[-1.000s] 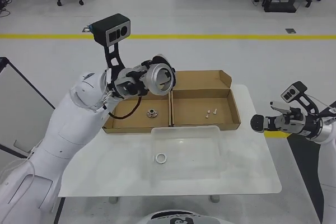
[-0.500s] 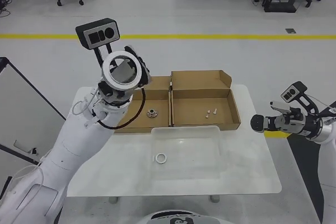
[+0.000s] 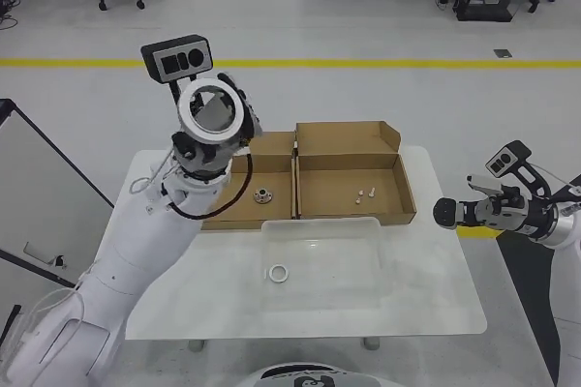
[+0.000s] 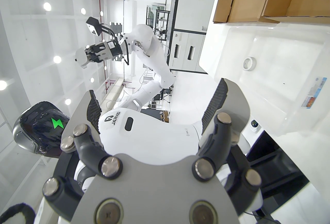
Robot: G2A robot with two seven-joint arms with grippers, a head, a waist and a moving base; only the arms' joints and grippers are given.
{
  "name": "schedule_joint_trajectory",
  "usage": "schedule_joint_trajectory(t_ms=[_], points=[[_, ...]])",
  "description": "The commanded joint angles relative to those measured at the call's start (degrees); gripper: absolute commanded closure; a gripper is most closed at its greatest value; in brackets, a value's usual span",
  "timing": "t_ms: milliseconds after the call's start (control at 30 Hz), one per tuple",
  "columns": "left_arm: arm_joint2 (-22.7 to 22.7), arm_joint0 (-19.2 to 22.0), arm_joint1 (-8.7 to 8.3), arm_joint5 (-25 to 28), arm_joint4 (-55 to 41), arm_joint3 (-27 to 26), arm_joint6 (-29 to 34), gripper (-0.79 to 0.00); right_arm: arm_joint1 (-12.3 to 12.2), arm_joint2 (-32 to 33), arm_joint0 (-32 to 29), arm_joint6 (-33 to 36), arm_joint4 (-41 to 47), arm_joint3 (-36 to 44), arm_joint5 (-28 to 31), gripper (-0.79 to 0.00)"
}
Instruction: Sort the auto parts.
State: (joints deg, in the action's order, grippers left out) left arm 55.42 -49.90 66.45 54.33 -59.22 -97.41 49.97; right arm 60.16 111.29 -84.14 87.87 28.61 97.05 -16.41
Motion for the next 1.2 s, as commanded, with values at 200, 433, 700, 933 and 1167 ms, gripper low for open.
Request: schedule_joint_trajectory(t_ms=[200, 433, 700, 933, 1167], points=[[1.97, -0.48, 0.08, -0.81, 11.62, 1.63, 0.76, 0.000, 0.00, 0.00, 0.00, 0.00, 0.00, 0.00, 0.00, -0.785], [0.65, -1.54, 1.25, 0.63, -1.15, -1.57, -0.64, 0.000, 0.00, 0.00, 0.00, 0.00, 0.00, 0.00, 0.00, -0.785], [2.61, -2.72, 2.64, -1.33, -11.99, -4.19, 1.32, 0.000, 0.00, 0.00, 0.00, 0.00, 0.00, 0.00, 0.00, -0.785], [6.00, -3.25, 3.10, -4.14, -1.64, 0.09, 4.12, 0.000, 0.00, 0.00, 0.00, 0.00, 0.00, 0.00, 0.00, -0.785], [7.46, -3.53, 3.06, -4.92, 11.32, 1.65, 4.90, 0.000, 0.00, 0.00, 0.00, 0.00, 0.00, 0.00, 0.00, -0.785]])
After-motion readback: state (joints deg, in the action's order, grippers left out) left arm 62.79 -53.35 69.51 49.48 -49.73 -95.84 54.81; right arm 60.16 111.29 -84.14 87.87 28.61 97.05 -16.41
